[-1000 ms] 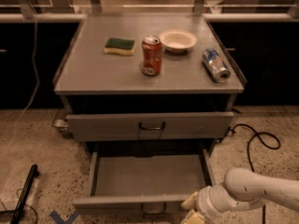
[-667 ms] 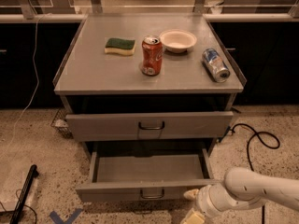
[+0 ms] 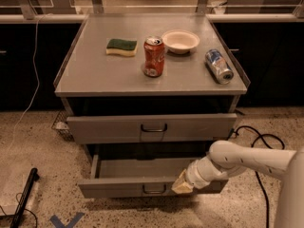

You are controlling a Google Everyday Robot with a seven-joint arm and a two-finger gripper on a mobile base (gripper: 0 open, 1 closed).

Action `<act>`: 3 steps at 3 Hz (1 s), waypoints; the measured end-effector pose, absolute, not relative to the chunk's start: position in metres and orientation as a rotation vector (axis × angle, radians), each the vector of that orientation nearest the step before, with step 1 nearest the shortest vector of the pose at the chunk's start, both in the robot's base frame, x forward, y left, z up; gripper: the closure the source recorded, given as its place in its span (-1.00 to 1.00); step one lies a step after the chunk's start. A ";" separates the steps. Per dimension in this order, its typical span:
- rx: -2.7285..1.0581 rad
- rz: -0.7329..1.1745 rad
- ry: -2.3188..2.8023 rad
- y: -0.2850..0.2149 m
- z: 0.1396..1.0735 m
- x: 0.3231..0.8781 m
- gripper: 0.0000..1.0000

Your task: Close middle drawer

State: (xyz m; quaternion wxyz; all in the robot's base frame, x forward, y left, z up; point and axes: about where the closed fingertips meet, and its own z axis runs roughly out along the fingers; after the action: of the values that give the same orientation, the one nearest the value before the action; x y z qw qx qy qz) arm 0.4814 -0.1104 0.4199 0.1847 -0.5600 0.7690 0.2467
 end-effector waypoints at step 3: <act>-1.540 0.628 2.140 -0.117 0.416 0.530 0.64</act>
Offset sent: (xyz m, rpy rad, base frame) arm 0.0967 -0.0356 -0.0154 0.0340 -0.1586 -0.1137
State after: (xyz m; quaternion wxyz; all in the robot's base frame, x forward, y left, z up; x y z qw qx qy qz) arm 0.5297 -0.1175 0.4157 0.2140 -0.5552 0.7712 0.2264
